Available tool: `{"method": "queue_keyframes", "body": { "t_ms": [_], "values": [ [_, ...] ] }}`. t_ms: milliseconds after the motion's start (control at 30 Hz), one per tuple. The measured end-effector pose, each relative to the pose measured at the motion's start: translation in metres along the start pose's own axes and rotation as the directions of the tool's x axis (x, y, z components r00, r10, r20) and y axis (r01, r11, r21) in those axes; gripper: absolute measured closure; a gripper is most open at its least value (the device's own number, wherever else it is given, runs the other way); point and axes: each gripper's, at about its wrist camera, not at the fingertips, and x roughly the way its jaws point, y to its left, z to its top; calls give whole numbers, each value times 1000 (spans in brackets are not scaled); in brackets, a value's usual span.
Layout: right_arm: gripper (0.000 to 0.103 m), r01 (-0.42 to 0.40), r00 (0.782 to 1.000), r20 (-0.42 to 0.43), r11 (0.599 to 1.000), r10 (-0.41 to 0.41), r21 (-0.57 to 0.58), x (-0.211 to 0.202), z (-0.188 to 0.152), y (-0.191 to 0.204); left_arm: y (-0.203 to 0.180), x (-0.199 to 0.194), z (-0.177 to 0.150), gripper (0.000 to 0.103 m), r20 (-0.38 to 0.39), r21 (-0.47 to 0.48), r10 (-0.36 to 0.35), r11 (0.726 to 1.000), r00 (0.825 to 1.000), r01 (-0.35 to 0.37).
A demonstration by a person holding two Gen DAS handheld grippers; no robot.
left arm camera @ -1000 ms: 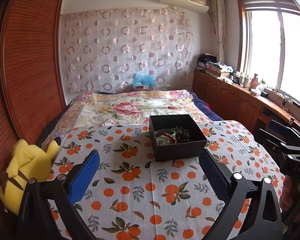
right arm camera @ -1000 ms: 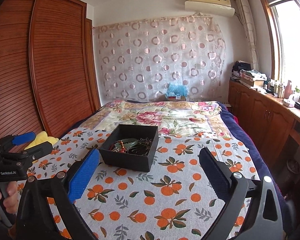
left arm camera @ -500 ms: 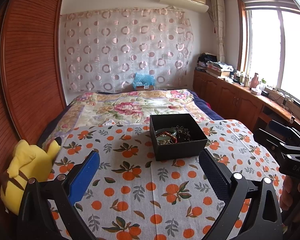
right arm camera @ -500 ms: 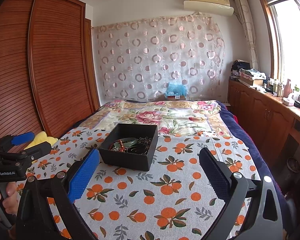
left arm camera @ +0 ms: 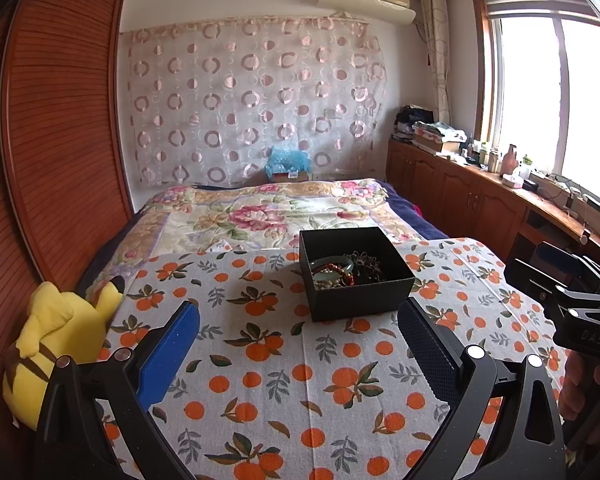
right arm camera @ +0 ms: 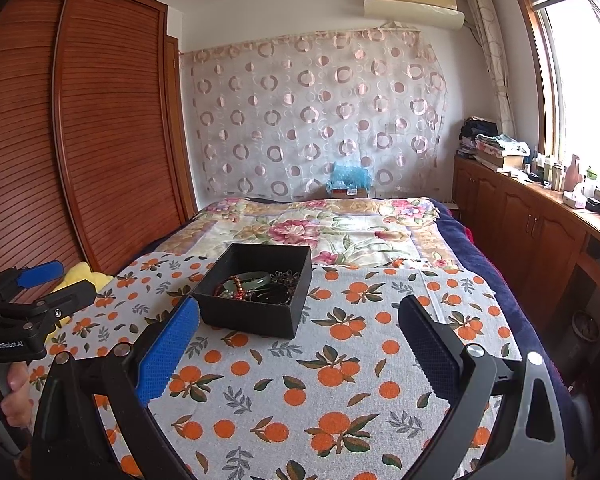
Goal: Organize jewelry
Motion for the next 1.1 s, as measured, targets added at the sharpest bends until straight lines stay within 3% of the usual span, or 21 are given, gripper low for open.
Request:
{"method": "queue_keyframes", "body": {
  "t_ms": [1100],
  "values": [
    [3,-2,1000,3,1000,2,2,-1,-2,0,2,-5,-2,8,7,8,4,1000,1000,-4]
  ]
}}
